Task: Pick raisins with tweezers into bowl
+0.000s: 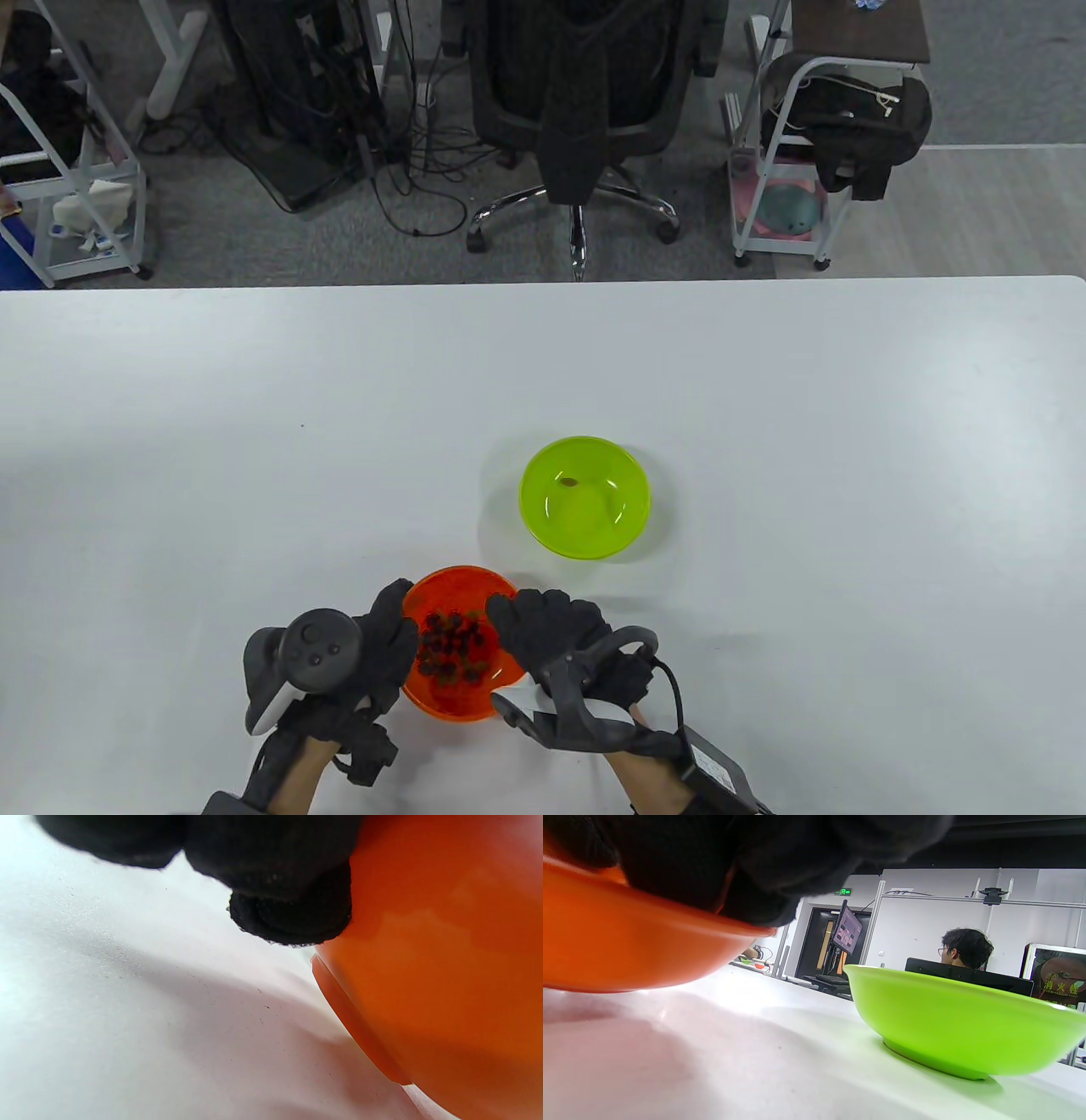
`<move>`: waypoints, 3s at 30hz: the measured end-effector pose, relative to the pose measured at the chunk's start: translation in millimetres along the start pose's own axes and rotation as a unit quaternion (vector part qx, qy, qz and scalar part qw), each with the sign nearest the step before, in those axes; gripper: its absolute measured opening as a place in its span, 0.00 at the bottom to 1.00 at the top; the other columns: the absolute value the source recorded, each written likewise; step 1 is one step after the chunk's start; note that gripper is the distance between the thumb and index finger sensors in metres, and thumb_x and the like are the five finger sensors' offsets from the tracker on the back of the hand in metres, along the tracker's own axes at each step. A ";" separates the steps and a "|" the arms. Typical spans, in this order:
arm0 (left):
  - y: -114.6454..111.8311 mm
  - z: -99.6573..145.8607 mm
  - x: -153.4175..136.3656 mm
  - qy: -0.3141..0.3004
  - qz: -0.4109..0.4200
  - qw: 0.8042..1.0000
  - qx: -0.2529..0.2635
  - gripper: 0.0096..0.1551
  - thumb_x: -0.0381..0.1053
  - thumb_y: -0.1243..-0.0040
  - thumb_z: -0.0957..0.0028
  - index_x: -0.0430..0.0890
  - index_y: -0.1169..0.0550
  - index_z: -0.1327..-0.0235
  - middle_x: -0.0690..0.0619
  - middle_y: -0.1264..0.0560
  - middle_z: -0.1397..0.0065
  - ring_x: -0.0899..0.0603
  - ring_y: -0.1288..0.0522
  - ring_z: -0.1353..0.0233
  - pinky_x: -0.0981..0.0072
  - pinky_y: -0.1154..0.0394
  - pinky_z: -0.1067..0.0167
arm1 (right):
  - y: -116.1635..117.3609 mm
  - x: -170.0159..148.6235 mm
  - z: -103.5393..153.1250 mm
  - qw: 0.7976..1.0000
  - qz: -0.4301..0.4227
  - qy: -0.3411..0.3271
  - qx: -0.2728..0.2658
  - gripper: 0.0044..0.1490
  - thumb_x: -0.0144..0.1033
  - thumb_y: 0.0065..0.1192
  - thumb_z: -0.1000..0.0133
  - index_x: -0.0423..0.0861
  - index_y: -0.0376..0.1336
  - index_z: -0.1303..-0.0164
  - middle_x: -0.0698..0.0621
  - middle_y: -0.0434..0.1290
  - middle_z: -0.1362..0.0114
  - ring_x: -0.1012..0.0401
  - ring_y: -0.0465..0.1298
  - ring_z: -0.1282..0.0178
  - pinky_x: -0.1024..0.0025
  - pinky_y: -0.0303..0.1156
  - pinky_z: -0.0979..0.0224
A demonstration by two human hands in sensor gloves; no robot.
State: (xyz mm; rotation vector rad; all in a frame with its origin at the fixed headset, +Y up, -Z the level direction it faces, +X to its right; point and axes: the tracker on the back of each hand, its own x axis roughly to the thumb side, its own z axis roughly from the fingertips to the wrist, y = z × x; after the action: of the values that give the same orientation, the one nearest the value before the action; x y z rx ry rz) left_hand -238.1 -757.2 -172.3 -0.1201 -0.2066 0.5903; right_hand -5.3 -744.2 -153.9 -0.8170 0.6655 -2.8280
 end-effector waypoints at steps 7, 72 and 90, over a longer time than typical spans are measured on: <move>1.6 -0.3 -5.8 0.011 0.014 1.000 0.002 0.31 0.53 0.49 0.38 0.37 0.28 0.28 0.50 0.14 0.64 0.55 0.17 0.77 0.64 0.17 0.74 | -3.8 -3.9 1.3 1.000 -0.012 0.014 -0.016 0.26 0.52 0.72 0.47 0.62 0.71 0.38 0.65 0.80 0.43 0.70 0.80 0.59 0.79 0.79 0.57; 2.0 -1.9 -11.3 0.021 0.009 1.000 0.004 0.31 0.53 0.49 0.38 0.37 0.28 0.28 0.50 0.14 0.64 0.55 0.17 0.77 0.64 0.17 0.74 | -5.0 16.1 -1.0 0.990 -0.124 0.062 0.026 0.28 0.48 0.62 0.39 0.57 0.66 0.28 0.58 0.78 0.37 0.68 0.80 0.55 0.77 0.79 0.56; -0.2 0.1 -3.5 0.008 -0.004 1.000 0.007 0.31 0.53 0.49 0.38 0.37 0.28 0.27 0.50 0.14 0.64 0.55 0.17 0.77 0.64 0.17 0.74 | 1.1 27.3 -5.6 0.996 -0.064 0.050 0.047 0.26 0.45 0.63 0.39 0.54 0.69 0.30 0.56 0.80 0.40 0.68 0.80 0.57 0.77 0.79 0.57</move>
State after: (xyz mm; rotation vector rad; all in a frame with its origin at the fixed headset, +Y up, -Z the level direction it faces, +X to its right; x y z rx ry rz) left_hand -240.8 -759.2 -172.7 -0.1108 -0.1880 0.5818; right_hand -31.4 -749.5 -145.6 -0.7316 0.5049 -3.0067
